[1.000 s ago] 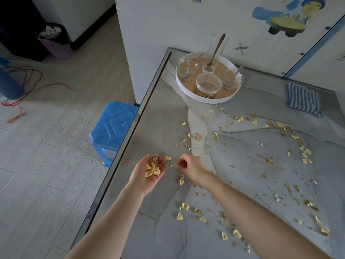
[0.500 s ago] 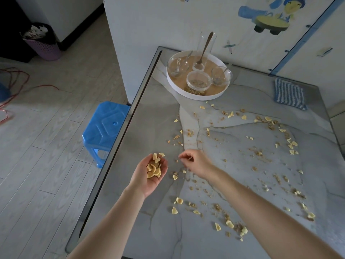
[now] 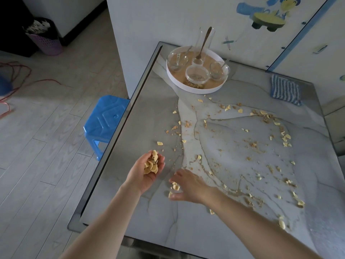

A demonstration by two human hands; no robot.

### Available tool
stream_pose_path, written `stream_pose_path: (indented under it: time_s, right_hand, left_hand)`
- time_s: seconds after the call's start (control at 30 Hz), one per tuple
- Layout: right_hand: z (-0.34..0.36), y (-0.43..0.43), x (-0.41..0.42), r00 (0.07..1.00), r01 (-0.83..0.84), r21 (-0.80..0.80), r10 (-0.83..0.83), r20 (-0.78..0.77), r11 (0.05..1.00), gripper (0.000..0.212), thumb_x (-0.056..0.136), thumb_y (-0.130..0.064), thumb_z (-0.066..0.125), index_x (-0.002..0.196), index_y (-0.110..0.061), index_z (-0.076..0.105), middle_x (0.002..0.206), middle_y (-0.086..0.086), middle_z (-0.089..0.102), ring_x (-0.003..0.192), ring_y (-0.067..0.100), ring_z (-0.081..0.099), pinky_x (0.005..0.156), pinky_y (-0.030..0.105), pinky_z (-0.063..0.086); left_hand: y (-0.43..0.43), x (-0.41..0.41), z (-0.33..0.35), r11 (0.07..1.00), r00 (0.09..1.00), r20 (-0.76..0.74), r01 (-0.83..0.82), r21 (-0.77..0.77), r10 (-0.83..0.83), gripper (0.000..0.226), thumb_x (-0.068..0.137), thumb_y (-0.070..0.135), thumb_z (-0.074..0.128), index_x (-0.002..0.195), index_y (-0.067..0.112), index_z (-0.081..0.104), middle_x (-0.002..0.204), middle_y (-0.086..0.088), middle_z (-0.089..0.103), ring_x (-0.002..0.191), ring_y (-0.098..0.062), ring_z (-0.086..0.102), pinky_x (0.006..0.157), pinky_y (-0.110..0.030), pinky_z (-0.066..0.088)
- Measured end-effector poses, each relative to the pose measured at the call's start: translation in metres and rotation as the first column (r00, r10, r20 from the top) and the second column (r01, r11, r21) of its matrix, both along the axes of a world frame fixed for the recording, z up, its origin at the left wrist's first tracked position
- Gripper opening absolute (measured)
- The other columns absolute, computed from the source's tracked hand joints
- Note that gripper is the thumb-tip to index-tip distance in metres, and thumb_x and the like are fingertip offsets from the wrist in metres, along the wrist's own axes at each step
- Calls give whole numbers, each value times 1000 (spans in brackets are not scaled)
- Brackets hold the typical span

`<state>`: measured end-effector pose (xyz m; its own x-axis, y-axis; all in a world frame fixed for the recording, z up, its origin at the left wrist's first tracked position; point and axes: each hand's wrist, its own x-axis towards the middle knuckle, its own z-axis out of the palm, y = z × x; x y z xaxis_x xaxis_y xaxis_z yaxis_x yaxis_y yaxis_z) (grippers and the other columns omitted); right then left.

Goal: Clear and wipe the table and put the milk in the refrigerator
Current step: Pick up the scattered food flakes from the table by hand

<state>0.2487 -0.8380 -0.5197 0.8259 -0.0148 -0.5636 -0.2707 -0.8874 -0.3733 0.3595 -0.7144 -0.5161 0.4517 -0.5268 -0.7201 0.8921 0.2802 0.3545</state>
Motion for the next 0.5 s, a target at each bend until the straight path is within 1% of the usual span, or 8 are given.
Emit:
stream_pose_path:
  time_s: [0.07, 0.13, 0.23, 0.3, 0.37, 0.4, 0.43, 0.5]
  right_hand:
    - [-2, 6, -6, 1000, -14, 7, 14, 8, 1000, 51, 80, -40, 63, 125, -18, 50, 125, 6, 44, 116, 23, 42, 92, 32, 36]
    - [-4, 13, -11, 999, -26, 6, 25, 33, 1000, 43, 83, -34, 62, 121, -17, 53, 125, 6, 45, 116, 23, 43, 91, 32, 37]
    - [-9, 18, -15, 997, 16, 8, -16, 79, 1000, 29, 88, -24, 56, 117, -15, 57, 123, 8, 47, 115, 24, 46, 89, 30, 38]
    - [-10, 19, -18, 996, 41, 1, -41, 76, 999, 27, 91, -21, 53, 117, -15, 57, 122, 9, 48, 115, 26, 47, 89, 31, 38]
    - [-10, 18, -20, 993, 105, 7, -105, 56, 994, 28, 91, -19, 51, 118, -12, 56, 123, 11, 48, 114, 28, 48, 90, 31, 39]
    - [-9, 16, -22, 986, 156, 19, -157, 54, 988, 27, 91, -17, 51, 117, -10, 55, 122, 11, 49, 113, 28, 50, 87, 31, 39]
    - [-9, 13, -24, 975, 213, 41, -215, 53, 976, 24, 91, -16, 51, 113, -10, 56, 119, 11, 51, 110, 28, 51, 84, 29, 39]
    - [-10, 6, -29, 951, 293, 85, -299, 80, 952, 11, 89, -15, 51, 97, -11, 58, 103, 10, 53, 97, 26, 53, 74, 26, 37]
  left_hand:
    - [0, -5, 1, 1000, 1000, -5, -19, -22, 19, 21, 93, 19, 47, 82, 6, 58, 69, -6, 65, 62, -14, 68, 63, -25, 58]
    - [1, -12, 2, 998, 999, -16, -42, -47, 42, 22, 93, 23, 49, 79, 8, 58, 68, -5, 65, 61, -14, 68, 62, -25, 58]
    - [2, -22, 4, 998, 999, 7, -46, -52, 47, 20, 91, 23, 53, 76, 10, 58, 69, -3, 63, 60, -12, 66, 63, -24, 58]
    - [4, -31, 3, 997, 998, 17, -66, -36, 67, 20, 91, 20, 53, 74, 9, 58, 68, -3, 62, 59, -12, 66, 64, -24, 57]
    - [7, -38, 1, 997, 997, 37, -73, -29, 74, 19, 91, 17, 52, 75, 9, 58, 72, -5, 60, 60, -12, 65, 64, -24, 56]
    - [9, -41, 0, 997, 996, 44, -77, -24, 78, 18, 91, 17, 51, 77, 9, 58, 75, -5, 59, 61, -12, 66, 64, -24, 57]
    - [10, -44, -1, 996, 995, 47, -82, -17, 83, 17, 92, 18, 50, 78, 10, 57, 77, -6, 59, 61, -13, 66, 63, -24, 57]
    - [12, -49, -2, 995, 995, 40, -95, 10, 94, 18, 93, 18, 49, 79, 10, 57, 78, -7, 60, 61, -14, 67, 62, -25, 57]
